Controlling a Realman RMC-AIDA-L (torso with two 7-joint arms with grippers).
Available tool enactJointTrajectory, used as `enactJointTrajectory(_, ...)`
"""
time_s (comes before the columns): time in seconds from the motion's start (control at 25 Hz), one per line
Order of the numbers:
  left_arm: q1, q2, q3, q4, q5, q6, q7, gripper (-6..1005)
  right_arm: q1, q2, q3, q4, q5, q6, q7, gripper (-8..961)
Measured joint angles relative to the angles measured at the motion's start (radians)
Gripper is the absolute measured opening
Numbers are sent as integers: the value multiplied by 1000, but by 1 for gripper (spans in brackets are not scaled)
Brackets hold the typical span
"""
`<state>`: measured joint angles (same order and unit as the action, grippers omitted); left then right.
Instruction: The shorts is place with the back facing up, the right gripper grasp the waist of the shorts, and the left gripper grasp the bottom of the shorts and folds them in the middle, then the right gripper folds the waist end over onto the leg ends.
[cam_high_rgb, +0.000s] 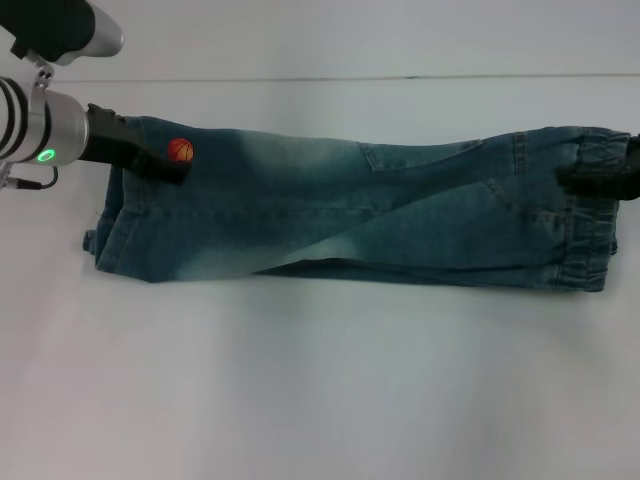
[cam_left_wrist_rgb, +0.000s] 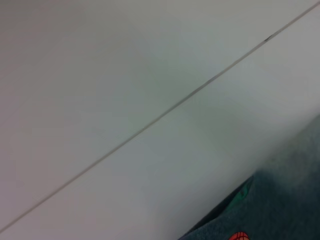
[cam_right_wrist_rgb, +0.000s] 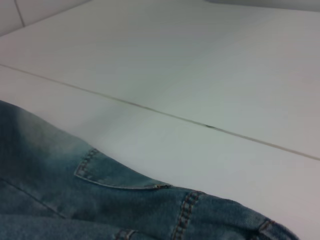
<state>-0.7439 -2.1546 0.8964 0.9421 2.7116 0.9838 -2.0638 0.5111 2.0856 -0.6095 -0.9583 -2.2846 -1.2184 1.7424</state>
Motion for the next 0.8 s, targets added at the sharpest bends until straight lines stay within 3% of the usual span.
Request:
enactJointTrajectory(0.04,1,0,0,5,0,7,-1,876,0,0,-1,0,0,-2,0,847)
enactJointTrajectory(0.08,3,0,1,9,0,13,-1,882,0,1,-3,0,0,-4,0,892)
enactJointTrajectory(0.32,7,-7,21,3,12,22,-2,908,-9,-4,-31,3,-2,-12,0,927)
enactJointTrajectory(0.8,4,-7,60,-8,13,48,-5,905,-17,-3,-32,-2,-63,-32,38,915)
